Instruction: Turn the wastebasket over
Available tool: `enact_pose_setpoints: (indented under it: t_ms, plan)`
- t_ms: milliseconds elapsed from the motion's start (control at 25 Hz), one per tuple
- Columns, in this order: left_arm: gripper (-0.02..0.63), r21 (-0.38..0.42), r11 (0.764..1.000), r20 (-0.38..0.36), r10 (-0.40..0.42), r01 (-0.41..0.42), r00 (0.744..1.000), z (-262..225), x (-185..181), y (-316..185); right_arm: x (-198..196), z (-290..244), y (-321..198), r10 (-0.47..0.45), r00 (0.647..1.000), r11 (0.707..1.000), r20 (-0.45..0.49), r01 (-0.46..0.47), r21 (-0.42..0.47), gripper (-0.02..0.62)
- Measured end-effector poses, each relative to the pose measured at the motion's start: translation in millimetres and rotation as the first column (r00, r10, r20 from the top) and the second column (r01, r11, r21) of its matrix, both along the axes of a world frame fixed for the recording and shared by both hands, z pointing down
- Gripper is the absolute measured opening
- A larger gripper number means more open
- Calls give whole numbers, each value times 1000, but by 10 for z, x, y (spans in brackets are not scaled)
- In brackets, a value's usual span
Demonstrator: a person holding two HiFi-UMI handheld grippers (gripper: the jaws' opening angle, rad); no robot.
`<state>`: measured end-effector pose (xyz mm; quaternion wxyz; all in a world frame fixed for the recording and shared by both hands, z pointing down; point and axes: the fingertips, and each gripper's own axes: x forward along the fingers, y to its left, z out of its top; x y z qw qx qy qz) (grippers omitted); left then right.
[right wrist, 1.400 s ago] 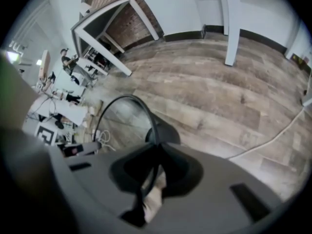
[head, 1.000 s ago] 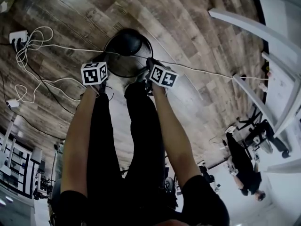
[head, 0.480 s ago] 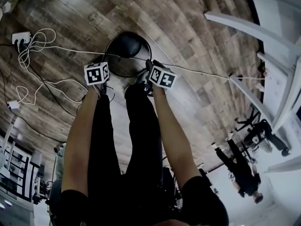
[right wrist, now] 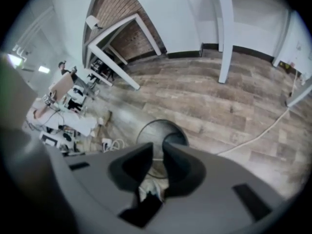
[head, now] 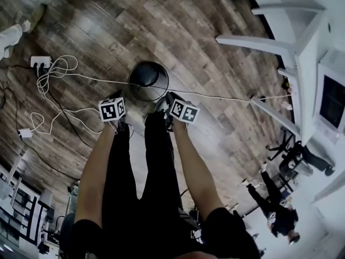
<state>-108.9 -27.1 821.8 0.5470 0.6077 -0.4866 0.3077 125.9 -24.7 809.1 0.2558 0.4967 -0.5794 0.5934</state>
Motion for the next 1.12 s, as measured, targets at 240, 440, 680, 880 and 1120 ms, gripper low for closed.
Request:
enact_pose_setpoints:
  t_ms: [240, 440, 680, 880, 1120]
  plan:
    - [34, 135, 990, -187, -22, 48, 982, -1227, 125, -337, -127, -914, -74, -24, 1000, 996, -5, 25, 86, 40]
    - [34, 295, 951, -222, -26, 92, 975, -2610, 141, -532, -171, -2099, -235, -35, 999, 975, -9, 36, 220, 33]
    - [34, 618, 785, -208, 99, 52, 973, -4541, 185, -788, -82, -3760, -660, 42, 999, 883, 27, -49, 466, 32]
    - [34, 778, 628, -137, 174, -2, 975, -5838, 233, -739, -34, -4897, -757, 56, 996, 769, 62, -83, 634, 32]
    - [34, 867, 496, -65, 195, -41, 979, -6778, 337, -417, -56, -5838, -468, 47, 999, 665, 24, -50, 745, 32]
